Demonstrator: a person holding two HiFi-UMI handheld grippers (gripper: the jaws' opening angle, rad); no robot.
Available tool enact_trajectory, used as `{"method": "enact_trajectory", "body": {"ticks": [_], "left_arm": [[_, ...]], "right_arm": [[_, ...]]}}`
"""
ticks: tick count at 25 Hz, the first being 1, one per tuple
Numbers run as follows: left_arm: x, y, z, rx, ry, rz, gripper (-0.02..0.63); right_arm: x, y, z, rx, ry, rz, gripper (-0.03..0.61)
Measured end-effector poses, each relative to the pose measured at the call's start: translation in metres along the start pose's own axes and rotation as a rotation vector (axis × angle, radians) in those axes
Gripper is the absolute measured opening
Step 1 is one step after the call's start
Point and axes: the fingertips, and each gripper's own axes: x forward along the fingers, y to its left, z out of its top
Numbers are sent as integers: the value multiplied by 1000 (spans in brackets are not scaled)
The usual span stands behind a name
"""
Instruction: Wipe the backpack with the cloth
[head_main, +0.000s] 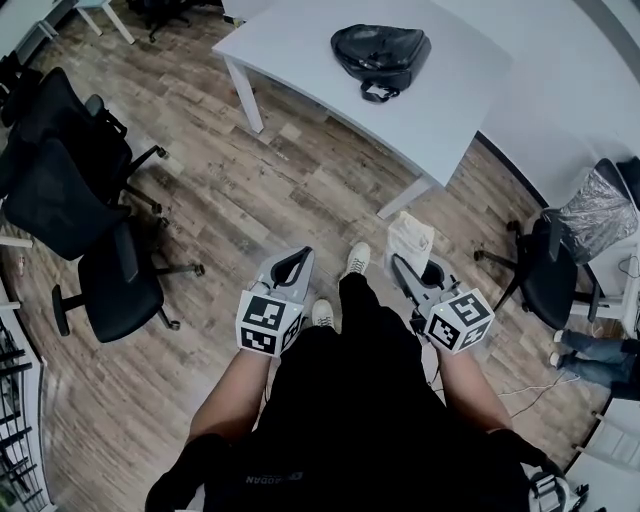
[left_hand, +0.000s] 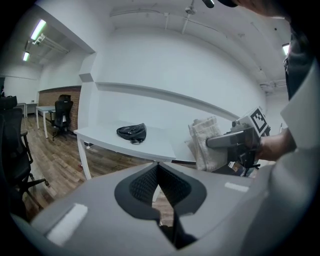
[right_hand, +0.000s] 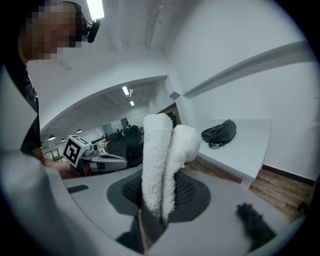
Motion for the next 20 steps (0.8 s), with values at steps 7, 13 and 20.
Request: {"method": "enact_trajectory", "body": {"ticks": [7,13,20], "left_arm": [[4,13,1,-2,2,24,6],[14,25,9,-1,-3,35,6],[30,41,16,-6,-1,50,6]], "right_arm": [[16,-4,0,7,-5,24,87],[35,-12,7,5,-1,47,87],[57,-29,13,3,6,66,87]]}}
